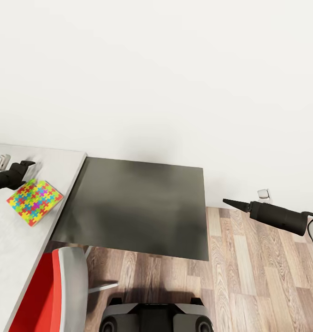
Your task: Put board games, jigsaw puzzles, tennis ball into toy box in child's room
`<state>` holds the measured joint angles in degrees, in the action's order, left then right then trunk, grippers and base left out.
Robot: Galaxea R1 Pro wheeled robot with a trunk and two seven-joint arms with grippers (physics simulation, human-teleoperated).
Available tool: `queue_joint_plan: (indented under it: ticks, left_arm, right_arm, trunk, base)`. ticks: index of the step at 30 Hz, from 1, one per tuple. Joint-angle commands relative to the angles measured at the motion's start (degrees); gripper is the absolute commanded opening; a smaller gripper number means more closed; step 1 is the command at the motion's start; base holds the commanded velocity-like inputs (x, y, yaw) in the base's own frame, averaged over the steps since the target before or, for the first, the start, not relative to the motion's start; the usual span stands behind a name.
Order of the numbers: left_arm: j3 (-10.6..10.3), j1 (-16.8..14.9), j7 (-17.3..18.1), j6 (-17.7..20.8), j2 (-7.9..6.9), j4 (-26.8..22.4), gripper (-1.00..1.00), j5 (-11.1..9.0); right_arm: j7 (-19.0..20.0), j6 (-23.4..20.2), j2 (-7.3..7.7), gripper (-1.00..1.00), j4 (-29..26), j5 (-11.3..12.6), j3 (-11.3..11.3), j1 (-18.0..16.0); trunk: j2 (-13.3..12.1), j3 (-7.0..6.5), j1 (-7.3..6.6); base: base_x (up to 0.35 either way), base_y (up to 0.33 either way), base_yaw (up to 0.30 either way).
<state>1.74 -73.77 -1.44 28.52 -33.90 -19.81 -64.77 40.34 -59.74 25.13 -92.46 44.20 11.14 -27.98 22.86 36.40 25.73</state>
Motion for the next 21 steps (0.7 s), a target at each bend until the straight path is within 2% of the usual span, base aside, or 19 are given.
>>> queue_joint_plan:
  ticks: [1,5,10,12,16,21]
  left_arm:
    - [0.05,0.07,-0.25,0.29,0.69,0.05,1.0,-0.5]
    - [0.11,0.13,-0.24,0.3,0.25,0.04,1.0,-0.4]
    - [0.16,0.27,-0.21,0.31,-1.23,0.05,1.0,-0.8]
    - [0.14,0.32,-0.19,0.42,-2.04,0.03,1.0,-1.82]
    - [0.12,0.44,-0.16,1.51,-3.68,-0.19,1.0,-5.09]
    - [0.09,0.49,-0.15,2.57,-4.6,-1.04,1.0,-6.78]
  right_arm:
    - [0.35,-0.26,0.0,1.0,-0.01,-0.26,0.05,-0.05]
    - [0.35,-0.26,0.0,1.0,-0.01,-0.26,0.03,-0.02]
    - [0.35,-0.26,0.0,1.0,-0.01,-0.26,0.03,-0.02]
    - [0.35,-0.26,0.0,1.0,-0.01,-0.26,0.02,-0.01]
    - [0.35,-0.26,0.0,1.0,-0.01,-0.26,0.02,-0.01]
    - [0.35,-0.26,0.0,1.0,-0.01,-0.26,0.02,-0.01]
  trunk:
    - [0.06,0.08,0.05]
    - [0.06,0.08,0.05]
    - [0.06,0.08,0.05]
    - [0.06,0.08,0.05]
    - [0.06,0.08,0.05]
    - [0.06,0.08,0.05]
  base:
    - [0.0,0.0,-0.005]
    - [0.0,0.0,-0.003]
    - [0.0,0.0,-0.001]
    - [0.0,0.0,0.0]
    - [0.0,0.0,0.0]
    - [0.0,0.0,0.0]
